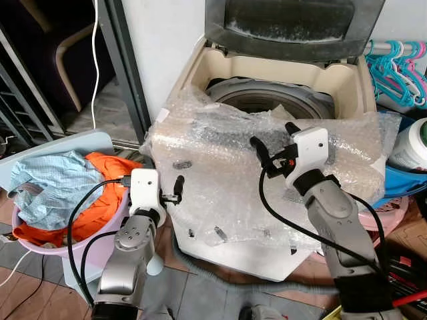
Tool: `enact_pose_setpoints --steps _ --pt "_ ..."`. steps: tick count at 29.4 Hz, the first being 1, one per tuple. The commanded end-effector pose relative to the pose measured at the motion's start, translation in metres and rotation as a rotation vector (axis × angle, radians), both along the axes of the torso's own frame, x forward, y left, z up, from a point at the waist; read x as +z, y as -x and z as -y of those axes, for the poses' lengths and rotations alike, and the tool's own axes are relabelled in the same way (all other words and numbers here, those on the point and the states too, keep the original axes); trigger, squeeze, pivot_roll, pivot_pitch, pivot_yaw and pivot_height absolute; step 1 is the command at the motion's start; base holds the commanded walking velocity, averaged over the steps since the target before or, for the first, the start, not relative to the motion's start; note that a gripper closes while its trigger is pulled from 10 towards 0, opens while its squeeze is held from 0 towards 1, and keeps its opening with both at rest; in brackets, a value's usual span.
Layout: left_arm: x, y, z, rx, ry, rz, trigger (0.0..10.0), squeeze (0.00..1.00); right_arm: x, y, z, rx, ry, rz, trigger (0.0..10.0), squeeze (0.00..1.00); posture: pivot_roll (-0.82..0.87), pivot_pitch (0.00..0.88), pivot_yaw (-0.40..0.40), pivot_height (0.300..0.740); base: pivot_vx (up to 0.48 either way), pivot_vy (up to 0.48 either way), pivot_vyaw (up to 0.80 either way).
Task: Clothes washing
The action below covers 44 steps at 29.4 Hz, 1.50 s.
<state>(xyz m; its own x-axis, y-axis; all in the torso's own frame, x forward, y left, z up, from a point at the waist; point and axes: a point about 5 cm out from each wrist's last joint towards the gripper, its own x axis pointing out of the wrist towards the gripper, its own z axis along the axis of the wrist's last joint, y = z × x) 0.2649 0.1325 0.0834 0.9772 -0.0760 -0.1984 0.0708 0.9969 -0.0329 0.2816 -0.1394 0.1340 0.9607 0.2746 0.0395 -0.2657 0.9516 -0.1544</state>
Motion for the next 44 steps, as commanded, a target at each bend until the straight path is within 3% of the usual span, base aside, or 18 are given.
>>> enact_pose_setpoints --steps 1,3,7,15,21,22,23,25,27,29,30,34,36,37,38,39,42,44 --pt "0.005 -0.001 -0.002 0.009 -0.005 0.035 10.0 0.0 -0.002 0.007 -0.008 0.024 0.034 0.008 10.0 0.0 -0.05 0.0 0.008 0.74 0.0 0.0 0.0" --pt "0.007 -0.002 0.0 0.011 0.002 0.044 10.0 0.0 -0.009 0.014 -0.007 0.055 -0.033 -0.036 10.0 0.0 -0.05 0.0 0.002 0.74 0.0 0.0 0.0" --pt "0.012 -0.006 0.004 0.02 0.018 0.062 10.0 0.0 -0.022 0.018 0.006 -0.063 -0.02 -0.054 10.0 0.0 -0.04 0.0 -0.015 0.74 0.0 0.068 0.0" --pt "0.013 -0.005 0.006 0.008 -0.008 0.067 10.0 0.0 -0.034 0.021 -0.006 -0.053 -0.095 -0.114 10.0 0.0 -0.03 0.0 0.001 0.74 0.0 0.43 0.0" --pt "0.013 -0.005 0.007 0.016 -0.015 0.071 10.0 0.0 -0.039 0.017 -0.006 -0.1 -0.015 -0.139 10.0 0.0 -0.04 0.0 0.002 0.74 0.0 0.48 0.0" --pt "0.013 -0.004 0.007 0.016 -0.012 0.07 10.0 0.0 -0.039 0.017 -0.006 -0.102 -0.018 -0.129 10.0 0.0 -0.04 0.0 0.002 0.74 0.0 0.48 0.0" --pt "0.013 -0.004 0.009 0.013 -0.013 0.072 10.0 0.0 -0.036 0.017 -0.008 -0.084 -0.098 -0.141 10.0 0.0 -0.04 0.0 0.0 0.74 0.0 0.48 0.0" --pt "0.013 -0.003 0.01 0.011 -0.015 0.072 10.0 0.0 -0.031 0.015 -0.007 -0.101 -0.103 -0.095 10.0 0.0 -0.04 0.0 -0.001 0.74 0.0 0.48 0.0" --pt "0.013 -0.003 0.01 0.011 -0.014 0.072 10.0 0.0 -0.032 0.014 -0.005 -0.137 -0.026 -0.082 10.0 0.0 -0.04 0.0 -0.002 0.74 0.0 0.48 0.0" --pt "0.012 -0.003 0.011 0.013 -0.016 0.069 10.0 0.0 -0.035 0.018 -0.008 -0.056 -0.101 -0.15 10.0 0.0 -0.04 0.0 -0.003 0.74 0.0 0.48 0.0" --pt "0.012 -0.003 0.011 0.017 -0.019 0.067 10.0 0.0 -0.034 0.021 -0.008 -0.034 -0.209 -0.154 10.0 0.0 -0.04 0.0 -0.005 0.74 0.0 0.48 0.0" --pt "0.012 -0.003 0.009 0.023 -0.021 0.067 10.0 0.0 -0.035 0.018 -0.004 -0.079 -0.148 -0.145 10.0 0.0 -0.04 0.0 -0.003 0.74 0.0 0.48 0.0" --pt "0.013 -0.003 0.009 0.018 -0.012 0.072 10.0 0.0 -0.036 0.014 -0.003 -0.129 -0.007 -0.123 10.0 0.0 -0.04 0.0 -0.001 0.74 0.0 0.48 0.0" --pt "0.013 -0.003 0.009 0.018 -0.012 0.072 10.0 0.0 -0.036 0.014 -0.003 -0.129 -0.007 -0.123 10.0 0.0 -0.04 0.0 -0.001 0.74 0.0 0.48 0.0" --pt "0.014 -0.003 0.009 0.014 -0.006 0.085 10.0 0.0 -0.038 0.014 -0.007 -0.128 -0.149 -0.162 10.0 0.0 -0.04 0.0 0.002 0.74 0.0 0.27 0.0" --pt "0.015 -0.003 0.008 0.004 -0.024 0.094 10.0 0.0 -0.038 0.013 -0.007 -0.143 -0.196 -0.186 10.0 0.0 -0.04 0.0 0.002 0.74 0.0 0.0 0.0" --pt "0.014 -0.003 0.005 0.019 -0.028 0.094 10.0 0.0 -0.034 0.01 -0.002 -0.184 -0.148 -0.15 10.0 0.0 -0.04 0.0 0.002 0.74 0.0 0.0 0.0" --pt "0.011 -0.004 0.001 0.055 -0.055 0.073 10.0 0.0 -0.04 0.013 0.002 -0.185 -0.112 -0.187 10.0 0.0 -0.04 0.0 0.003 0.74 0.0 0.0 0.0"
